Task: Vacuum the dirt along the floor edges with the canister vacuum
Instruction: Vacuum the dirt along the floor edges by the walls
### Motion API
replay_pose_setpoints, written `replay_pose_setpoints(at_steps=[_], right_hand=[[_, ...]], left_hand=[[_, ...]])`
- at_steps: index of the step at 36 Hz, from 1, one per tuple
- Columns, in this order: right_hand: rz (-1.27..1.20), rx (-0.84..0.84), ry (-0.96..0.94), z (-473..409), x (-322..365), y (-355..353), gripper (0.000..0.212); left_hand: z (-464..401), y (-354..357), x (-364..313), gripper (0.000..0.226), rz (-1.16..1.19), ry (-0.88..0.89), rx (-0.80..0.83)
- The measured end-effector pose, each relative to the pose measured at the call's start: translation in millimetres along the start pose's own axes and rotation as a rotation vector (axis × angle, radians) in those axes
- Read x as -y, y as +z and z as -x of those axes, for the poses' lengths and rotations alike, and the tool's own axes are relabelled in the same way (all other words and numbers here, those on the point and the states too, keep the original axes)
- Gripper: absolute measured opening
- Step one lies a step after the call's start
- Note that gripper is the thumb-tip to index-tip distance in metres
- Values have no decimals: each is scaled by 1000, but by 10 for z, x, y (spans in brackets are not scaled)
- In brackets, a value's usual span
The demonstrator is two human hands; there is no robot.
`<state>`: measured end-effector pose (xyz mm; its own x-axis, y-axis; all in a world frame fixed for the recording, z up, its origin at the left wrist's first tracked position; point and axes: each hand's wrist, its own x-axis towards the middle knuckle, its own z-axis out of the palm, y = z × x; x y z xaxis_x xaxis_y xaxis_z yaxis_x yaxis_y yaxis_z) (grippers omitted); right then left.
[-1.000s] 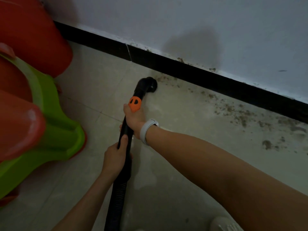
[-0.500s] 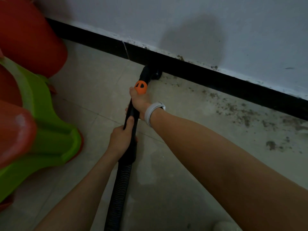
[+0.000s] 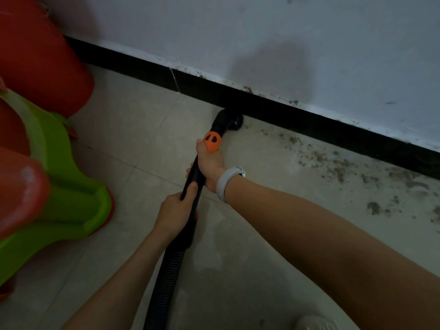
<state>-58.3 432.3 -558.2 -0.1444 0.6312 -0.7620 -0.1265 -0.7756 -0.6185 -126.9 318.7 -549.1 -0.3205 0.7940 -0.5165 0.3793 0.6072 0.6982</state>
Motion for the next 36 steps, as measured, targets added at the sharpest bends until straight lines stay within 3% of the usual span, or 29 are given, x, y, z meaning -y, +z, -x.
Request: replay_pose_setpoints(at_steps=[13, 24, 26, 36], right_hand=[[-80, -116, -44, 102, -206, -209, 49], [14, 7, -40, -9, 84, 22, 46], [30, 38, -49, -18, 109, 51, 36], [-11, 48, -88, 47, 52, -184, 30]], left_hand=[[58, 83, 51, 63, -74, 31, 77], [-82, 102, 21, 61, 72, -40, -61], [-92, 98, 18, 62, 80, -50, -74], [-40, 252, -32, 56, -14, 15, -59]])
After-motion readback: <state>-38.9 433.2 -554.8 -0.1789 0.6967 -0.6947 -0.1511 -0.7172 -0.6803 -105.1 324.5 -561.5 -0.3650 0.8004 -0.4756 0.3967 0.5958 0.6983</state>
